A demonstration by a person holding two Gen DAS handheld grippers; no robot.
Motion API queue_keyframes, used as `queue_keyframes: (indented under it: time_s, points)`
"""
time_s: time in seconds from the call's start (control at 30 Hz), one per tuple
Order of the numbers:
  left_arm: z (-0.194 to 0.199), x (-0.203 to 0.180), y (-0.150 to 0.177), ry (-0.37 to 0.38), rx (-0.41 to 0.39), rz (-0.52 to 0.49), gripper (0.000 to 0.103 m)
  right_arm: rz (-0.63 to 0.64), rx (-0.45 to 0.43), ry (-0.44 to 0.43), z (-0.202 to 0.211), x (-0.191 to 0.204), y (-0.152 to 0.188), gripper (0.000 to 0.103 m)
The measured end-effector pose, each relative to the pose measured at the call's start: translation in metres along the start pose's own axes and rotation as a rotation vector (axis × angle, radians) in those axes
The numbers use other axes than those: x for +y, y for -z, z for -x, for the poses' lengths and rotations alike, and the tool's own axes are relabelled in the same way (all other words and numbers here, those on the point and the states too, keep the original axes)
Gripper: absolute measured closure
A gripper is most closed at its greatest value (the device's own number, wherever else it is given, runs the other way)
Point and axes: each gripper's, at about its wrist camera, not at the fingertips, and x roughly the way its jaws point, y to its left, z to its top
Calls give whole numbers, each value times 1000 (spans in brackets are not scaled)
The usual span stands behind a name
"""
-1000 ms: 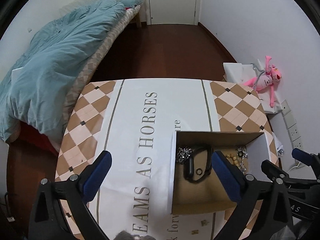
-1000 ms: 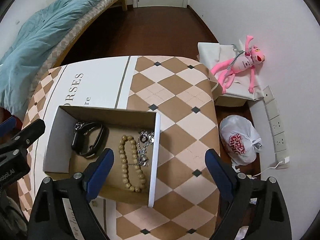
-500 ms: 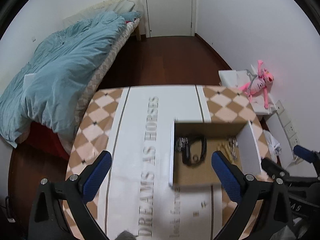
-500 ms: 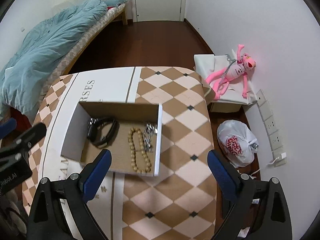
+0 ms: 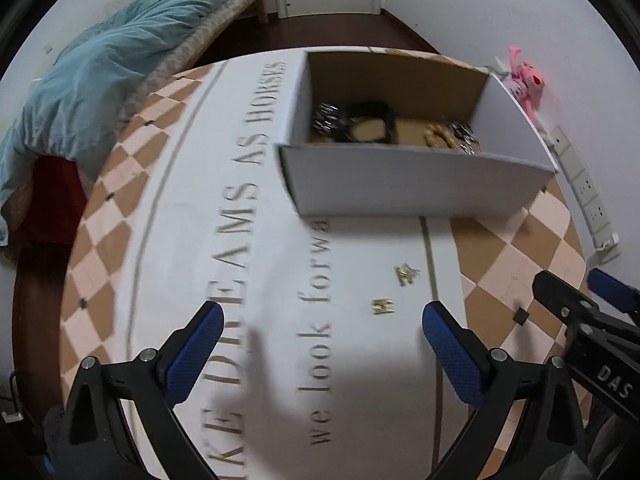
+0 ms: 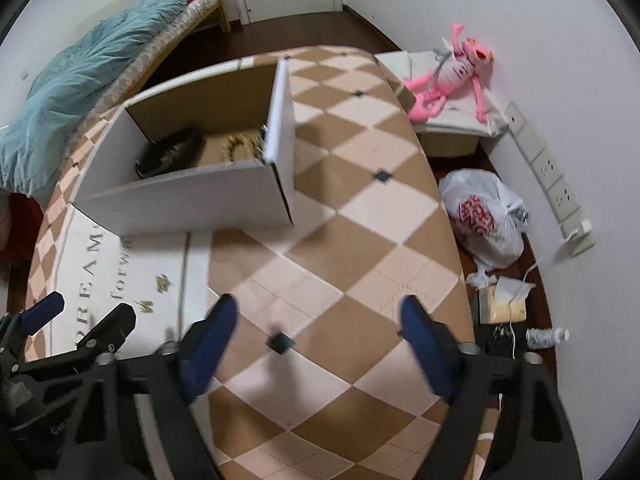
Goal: Organize jewelry
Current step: 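Withdraw both tools from the box toward the gold charms, then grasp a small gold charm with the left tool while the right tool grasps another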
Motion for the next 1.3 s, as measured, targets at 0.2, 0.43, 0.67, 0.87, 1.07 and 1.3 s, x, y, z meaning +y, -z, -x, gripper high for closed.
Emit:
queue_keyframes:
  time_s: [0.2,0.43,0.67,0.87,1.07,1.3]
  points:
    - [-12,-19,4,27,11,-43,48,-30,7,1,-9,-11,5,22]
    - [-14,-27,2,56,-13,-52,81,-46,4,-4,-10,-16,1,26]
    - [-10,-18,4,95,-16,-40,94,-64,-11,-38,-3,-14,-4,27]
    - [4,26,2,61,-36,23,94,-36,-13,-176,3,10,-7,27]
    - [2,65,5,-8,-29,75,94,67,-11,-223,-11,64,-9,27]
    - [-4,85,12,-27,-11,113,94,199,-15,-156,-30,112,-2,46]
